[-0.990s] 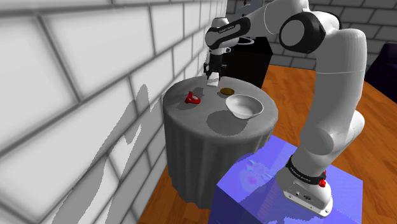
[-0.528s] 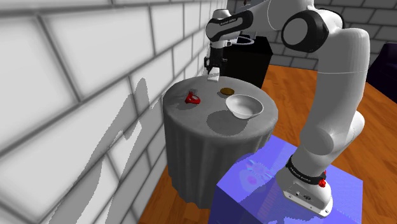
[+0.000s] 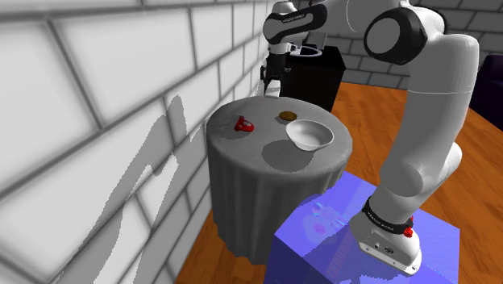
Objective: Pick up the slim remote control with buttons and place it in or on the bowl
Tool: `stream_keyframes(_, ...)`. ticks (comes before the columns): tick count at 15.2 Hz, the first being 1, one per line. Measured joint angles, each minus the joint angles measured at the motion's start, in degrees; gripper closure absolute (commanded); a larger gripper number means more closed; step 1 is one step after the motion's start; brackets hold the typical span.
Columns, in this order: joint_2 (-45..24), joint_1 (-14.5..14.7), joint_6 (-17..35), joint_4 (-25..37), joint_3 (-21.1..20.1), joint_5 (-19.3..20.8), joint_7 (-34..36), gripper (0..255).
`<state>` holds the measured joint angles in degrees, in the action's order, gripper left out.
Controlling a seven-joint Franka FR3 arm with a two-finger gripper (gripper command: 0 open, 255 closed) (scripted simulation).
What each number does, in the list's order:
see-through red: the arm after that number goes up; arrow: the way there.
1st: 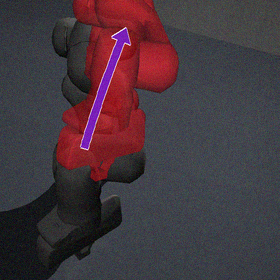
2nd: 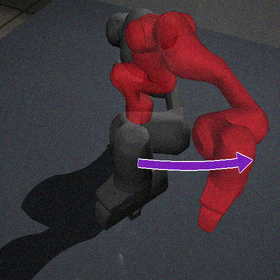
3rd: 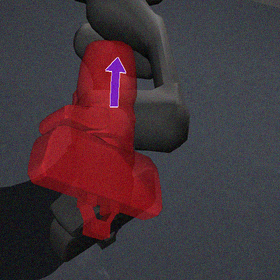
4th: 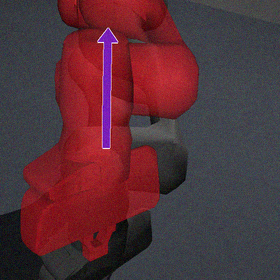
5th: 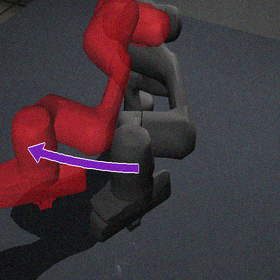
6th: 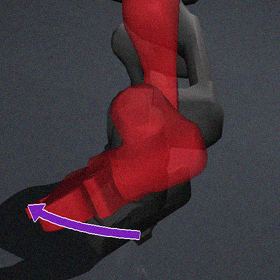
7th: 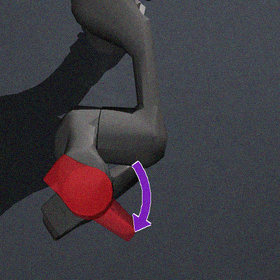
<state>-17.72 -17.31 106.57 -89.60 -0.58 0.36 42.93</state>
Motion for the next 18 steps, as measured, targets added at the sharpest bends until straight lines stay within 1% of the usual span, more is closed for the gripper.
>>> stream_keyframes(4,9.65,0.02,3.89,-13.55,-0.07,-0.11,0.1,255)
stream_keyframes(7,16.59,0.19,5.38,-21.96,-0.22,-0.17,0.42,255)
stream_keyframes(14,32.7,0.59,6.91,-39.65,-0.57,-0.55,0.97,255)
stream_keyframes(18,42.17,1.12,5.97,-48.16,-1.13,-0.99,1.75,255)
